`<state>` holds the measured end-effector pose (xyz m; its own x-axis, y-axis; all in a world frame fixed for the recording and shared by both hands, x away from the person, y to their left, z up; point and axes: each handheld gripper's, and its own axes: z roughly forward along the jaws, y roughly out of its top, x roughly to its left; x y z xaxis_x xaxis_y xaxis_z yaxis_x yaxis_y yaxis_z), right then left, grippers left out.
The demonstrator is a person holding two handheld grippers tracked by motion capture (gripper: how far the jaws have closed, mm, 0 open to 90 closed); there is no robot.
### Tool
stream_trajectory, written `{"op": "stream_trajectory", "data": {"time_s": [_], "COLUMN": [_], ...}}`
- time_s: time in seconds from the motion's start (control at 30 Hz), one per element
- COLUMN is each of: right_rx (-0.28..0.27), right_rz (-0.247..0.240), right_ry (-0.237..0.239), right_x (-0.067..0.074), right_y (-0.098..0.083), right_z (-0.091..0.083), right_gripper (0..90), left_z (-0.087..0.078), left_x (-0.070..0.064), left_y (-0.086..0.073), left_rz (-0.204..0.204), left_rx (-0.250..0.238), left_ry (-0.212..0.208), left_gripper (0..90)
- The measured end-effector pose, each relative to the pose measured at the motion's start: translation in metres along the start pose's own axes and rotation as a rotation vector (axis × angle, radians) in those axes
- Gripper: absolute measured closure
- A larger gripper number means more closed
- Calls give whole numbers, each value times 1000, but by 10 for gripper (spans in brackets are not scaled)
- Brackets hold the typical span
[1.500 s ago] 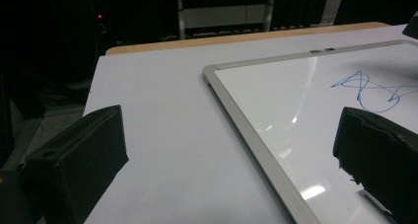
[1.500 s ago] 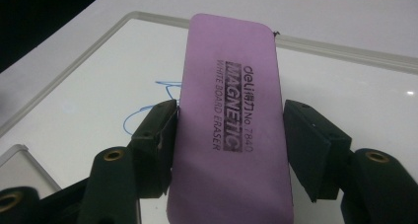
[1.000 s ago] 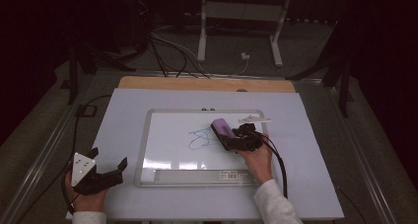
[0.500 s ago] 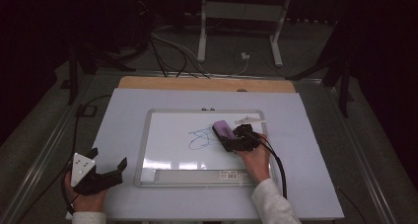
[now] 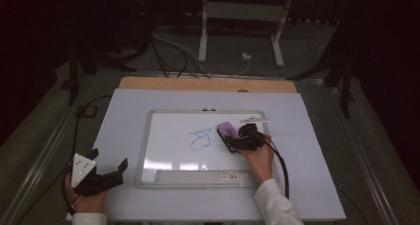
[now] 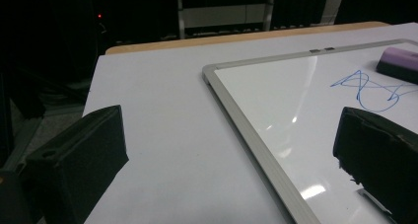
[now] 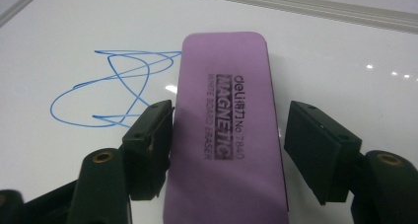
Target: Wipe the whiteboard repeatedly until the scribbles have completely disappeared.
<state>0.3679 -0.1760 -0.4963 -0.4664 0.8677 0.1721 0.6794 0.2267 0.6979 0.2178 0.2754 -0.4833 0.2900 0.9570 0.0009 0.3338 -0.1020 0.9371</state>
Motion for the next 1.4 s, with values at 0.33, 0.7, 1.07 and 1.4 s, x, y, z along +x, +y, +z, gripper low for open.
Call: {"op": "stream_trajectory", "data": {"time_s": [0.33, 0.7, 1.07, 1.4], "right_rx": [29, 32, 43, 39], "right_rz": [-11, -3, -59, 10], "right_ry": [-30, -46, -9, -83], "right_x": [2, 12, 27, 10], "right_y": [-1, 1, 2, 4], "right_z": [6, 10, 15, 11], "right_gripper": [406, 409, 410, 410], "left_z": [0, 1, 0, 1], "left_x": [0, -1, 0, -1], "left_y": [0, 0, 0, 0], "left_rz": [0, 3, 0, -1], "left_rx": [0, 2, 0, 3], "left_ry": [0, -1, 0, -1], "left_gripper": [7, 7, 7, 7]}}
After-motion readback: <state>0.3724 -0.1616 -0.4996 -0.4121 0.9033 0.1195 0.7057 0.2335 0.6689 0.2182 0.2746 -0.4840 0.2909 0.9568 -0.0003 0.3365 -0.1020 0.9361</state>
